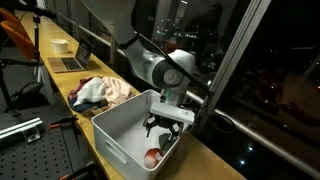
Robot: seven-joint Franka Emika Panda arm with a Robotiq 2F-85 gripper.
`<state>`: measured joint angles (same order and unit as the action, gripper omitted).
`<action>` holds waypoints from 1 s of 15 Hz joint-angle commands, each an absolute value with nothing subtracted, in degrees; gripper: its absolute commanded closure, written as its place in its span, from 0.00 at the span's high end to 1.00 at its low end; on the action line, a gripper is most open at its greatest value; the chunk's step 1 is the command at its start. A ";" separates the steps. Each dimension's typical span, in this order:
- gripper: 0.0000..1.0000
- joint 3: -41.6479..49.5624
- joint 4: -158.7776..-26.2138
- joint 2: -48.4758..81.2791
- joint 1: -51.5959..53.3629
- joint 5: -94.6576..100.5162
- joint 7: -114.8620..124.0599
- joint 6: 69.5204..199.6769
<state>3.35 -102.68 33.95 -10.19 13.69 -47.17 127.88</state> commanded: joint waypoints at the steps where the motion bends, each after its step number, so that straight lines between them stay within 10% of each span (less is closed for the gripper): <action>1: 1.00 3.84 -101.63 36.57 -10.53 15.72 -47.39 127.36; 15: 1.00 4.66 -122.48 16.49 -9.05 31.01 -50.85 130.40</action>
